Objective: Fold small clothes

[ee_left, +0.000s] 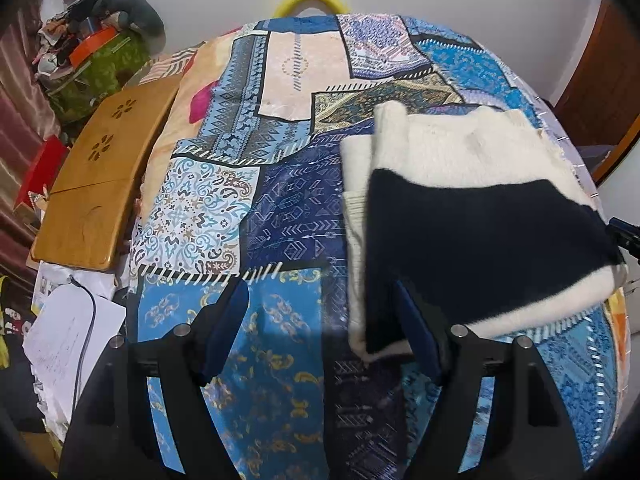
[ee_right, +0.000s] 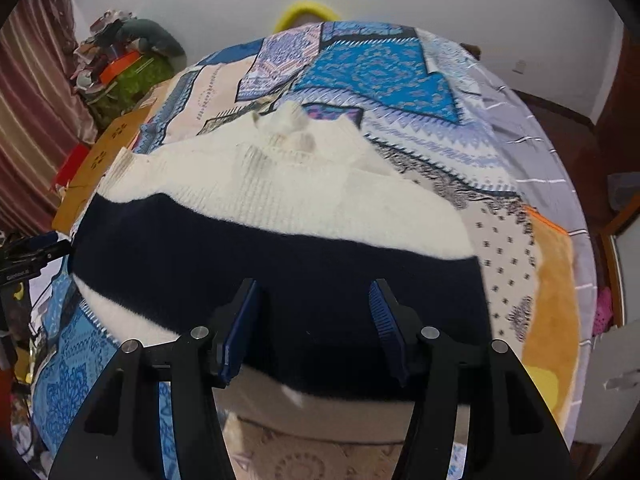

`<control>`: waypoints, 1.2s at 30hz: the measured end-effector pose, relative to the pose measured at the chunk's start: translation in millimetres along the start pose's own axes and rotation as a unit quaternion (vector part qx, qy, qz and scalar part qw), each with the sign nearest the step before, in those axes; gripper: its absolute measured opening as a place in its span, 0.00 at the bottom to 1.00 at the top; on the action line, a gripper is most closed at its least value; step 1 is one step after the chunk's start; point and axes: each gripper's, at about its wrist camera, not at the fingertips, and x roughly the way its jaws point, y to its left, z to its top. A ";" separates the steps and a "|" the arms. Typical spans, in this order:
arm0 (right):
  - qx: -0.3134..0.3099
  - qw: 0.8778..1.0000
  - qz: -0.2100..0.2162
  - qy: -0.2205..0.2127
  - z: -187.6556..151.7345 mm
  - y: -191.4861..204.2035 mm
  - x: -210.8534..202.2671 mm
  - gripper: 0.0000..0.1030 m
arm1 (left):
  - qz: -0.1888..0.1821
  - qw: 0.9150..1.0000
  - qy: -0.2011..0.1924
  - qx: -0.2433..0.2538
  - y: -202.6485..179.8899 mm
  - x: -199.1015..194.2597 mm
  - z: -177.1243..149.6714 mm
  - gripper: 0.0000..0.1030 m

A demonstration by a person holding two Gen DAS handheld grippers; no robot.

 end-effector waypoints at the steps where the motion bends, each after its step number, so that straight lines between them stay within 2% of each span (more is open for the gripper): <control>1: 0.001 1.000 -0.002 -0.005 -0.9 -0.3 -4.5 0.51 | -0.003 1.000 -0.002 -0.002 -2.2 -3.9 -1.0 0.72; 9: -0.016 0.999 0.003 -0.042 -4.1 14.6 -32.8 0.54 | -0.054 0.998 -0.007 -0.026 -26.1 -24.3 -7.5 0.74; 11: -0.022 0.998 0.008 -0.050 -6.1 22.7 -36.5 0.64 | -0.070 0.997 -0.001 -0.031 -33.9 -26.0 -11.3 0.75; 13: -0.030 0.998 0.015 -0.057 -8.7 30.2 -37.2 0.66 | -0.089 0.995 0.008 -0.038 -40.0 -25.4 -17.4 0.75; 21: -0.052 0.998 0.026 -0.026 -15.6 52.6 -13.2 0.66 | -0.138 0.986 0.051 -0.074 -48.4 -12.5 -40.3 0.75; 23: -0.054 0.998 0.027 -0.016 -17.7 56.1 -5.3 0.66 | -0.164 0.980 0.062 -0.097 -45.6 -7.3 -41.7 0.75; 26: -0.058 0.998 0.024 -0.003 -20.5 59.8 3.7 0.66 | -0.175 0.974 0.067 -0.124 -41.4 -4.3 -40.9 0.75; 27: -0.058 0.998 0.024 0.001 -21.4 60.0 6.2 0.68 | -0.190 0.971 0.068 -0.126 -42.2 -3.7 -40.2 0.75; 29: -0.058 0.998 0.026 0.005 -22.9 60.2 10.7 0.72 | -0.221 0.961 0.074 -0.147 -41.1 1.2 -38.7 0.75; 30: -0.059 0.998 0.026 0.005 -23.3 60.8 11.6 0.73 | -0.224 0.959 0.076 -0.157 -40.0 3.3 -37.4 0.75; 34: -0.060 0.998 0.027 0.001 -24.2 64.0 12.9 0.79 | -0.253 0.940 0.094 -0.209 -33.3 22.5 -34.8 0.75; 36: -0.061 0.998 0.028 0.000 -25.1 65.4 14.0 0.80 | -0.261 0.935 0.089 -0.224 -29.9 28.0 -31.0 0.75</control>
